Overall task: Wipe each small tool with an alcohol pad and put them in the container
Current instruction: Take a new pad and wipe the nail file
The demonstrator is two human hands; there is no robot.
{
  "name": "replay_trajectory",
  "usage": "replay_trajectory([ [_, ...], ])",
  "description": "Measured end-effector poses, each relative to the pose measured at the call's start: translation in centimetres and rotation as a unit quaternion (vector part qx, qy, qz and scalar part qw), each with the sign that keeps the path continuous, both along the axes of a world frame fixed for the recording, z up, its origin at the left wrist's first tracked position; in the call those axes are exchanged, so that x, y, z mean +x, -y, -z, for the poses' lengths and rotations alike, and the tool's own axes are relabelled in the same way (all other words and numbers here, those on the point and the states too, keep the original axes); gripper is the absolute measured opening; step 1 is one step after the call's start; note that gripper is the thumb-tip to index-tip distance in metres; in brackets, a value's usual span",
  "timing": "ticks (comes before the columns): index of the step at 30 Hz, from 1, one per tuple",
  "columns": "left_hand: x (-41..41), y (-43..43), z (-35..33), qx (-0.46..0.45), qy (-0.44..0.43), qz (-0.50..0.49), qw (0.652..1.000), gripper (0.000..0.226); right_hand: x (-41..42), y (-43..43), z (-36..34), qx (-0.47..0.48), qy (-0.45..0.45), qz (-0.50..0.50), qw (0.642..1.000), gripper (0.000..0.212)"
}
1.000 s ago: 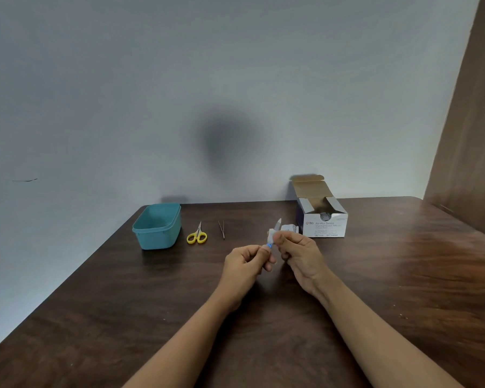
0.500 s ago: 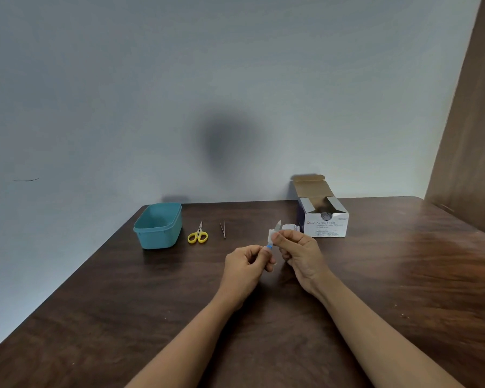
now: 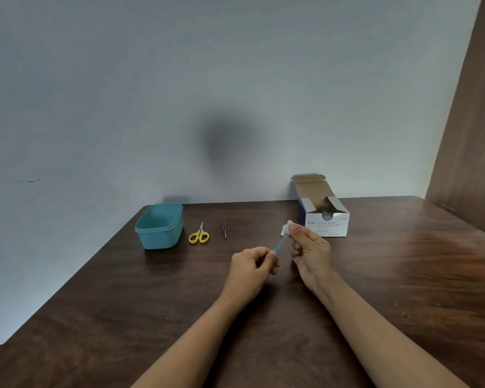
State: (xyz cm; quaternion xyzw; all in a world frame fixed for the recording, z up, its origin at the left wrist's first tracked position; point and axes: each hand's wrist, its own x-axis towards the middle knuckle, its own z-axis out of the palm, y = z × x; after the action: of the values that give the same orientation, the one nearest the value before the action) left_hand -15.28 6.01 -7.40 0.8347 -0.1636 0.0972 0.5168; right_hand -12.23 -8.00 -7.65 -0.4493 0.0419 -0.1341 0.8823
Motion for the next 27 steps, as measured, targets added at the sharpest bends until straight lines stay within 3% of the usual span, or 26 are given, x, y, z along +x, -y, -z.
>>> replay_trajectory([
  [4,0.0,-0.2,0.0,-0.008,0.002,-0.009,1.000,0.025,-0.2,-0.3,-0.1,-0.076,0.011,-0.027,0.997,0.012],
  [8,0.1,-0.2,0.1,0.005,0.012,-0.018,1.000,0.025,-0.2,-0.4,0.0,-0.111,0.015,-0.023,0.993,0.005],
  [13,0.2,-0.2,0.1,-0.007,0.021,-0.036,0.999,0.025,-0.3,-0.6,0.1,-0.139,0.036,-0.037,0.989,0.023],
  [21,0.4,-0.5,0.1,-0.026,0.017,-0.037,0.999,0.025,-1.1,-1.0,-0.3,-0.316,0.073,-0.083,0.942,0.017],
  [27,0.4,-0.1,0.0,-0.023,0.023,-0.014,0.999,0.025,-1.2,-1.0,-0.6,-0.234,0.045,-0.020,0.971,0.013],
])
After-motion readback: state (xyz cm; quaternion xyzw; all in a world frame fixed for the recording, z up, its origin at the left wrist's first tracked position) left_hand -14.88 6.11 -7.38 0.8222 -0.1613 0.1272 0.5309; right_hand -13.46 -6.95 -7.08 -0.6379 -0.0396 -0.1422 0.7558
